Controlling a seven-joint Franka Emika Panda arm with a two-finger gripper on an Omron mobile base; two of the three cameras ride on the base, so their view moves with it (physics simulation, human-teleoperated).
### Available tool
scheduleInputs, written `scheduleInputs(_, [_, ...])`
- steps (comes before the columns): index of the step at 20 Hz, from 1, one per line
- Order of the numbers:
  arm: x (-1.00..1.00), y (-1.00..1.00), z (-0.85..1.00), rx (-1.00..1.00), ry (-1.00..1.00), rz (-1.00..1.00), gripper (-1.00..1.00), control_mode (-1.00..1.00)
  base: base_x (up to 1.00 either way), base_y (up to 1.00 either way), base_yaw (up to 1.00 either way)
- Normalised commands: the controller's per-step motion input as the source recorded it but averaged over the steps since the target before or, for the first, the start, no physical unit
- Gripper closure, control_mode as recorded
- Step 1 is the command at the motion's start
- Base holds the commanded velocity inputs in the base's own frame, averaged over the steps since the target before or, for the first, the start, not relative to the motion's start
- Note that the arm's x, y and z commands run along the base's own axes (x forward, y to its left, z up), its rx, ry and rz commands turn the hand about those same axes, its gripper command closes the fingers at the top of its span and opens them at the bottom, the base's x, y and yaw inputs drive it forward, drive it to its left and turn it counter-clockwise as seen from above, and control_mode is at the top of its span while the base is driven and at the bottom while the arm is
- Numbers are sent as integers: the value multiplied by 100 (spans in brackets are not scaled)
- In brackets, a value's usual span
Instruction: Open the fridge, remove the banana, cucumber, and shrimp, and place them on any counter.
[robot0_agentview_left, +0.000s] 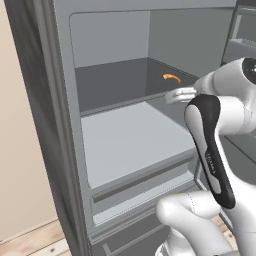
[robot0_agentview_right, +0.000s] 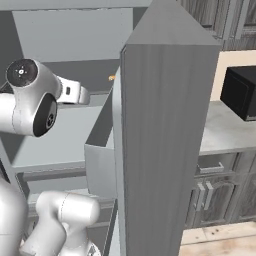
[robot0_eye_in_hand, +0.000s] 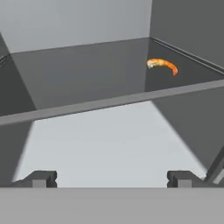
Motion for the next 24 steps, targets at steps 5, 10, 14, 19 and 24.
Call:
scheduleInputs(5, [2,0,22,2,-9,-3,-100,-100,0,0,0])
scheduleInputs(10, [33,0,56,6,2,-9,-100,-100,0,0,0])
scheduleInputs(14, [51,0,27,3,11,-10,-100,-100,0,0,0])
scheduleInputs(19, [66,0,0,1,15,-13,-100,-100,0,0,0])
scheduleInputs(24, [56,-5,0,0,8,-13,-100,-100,0,0,0])
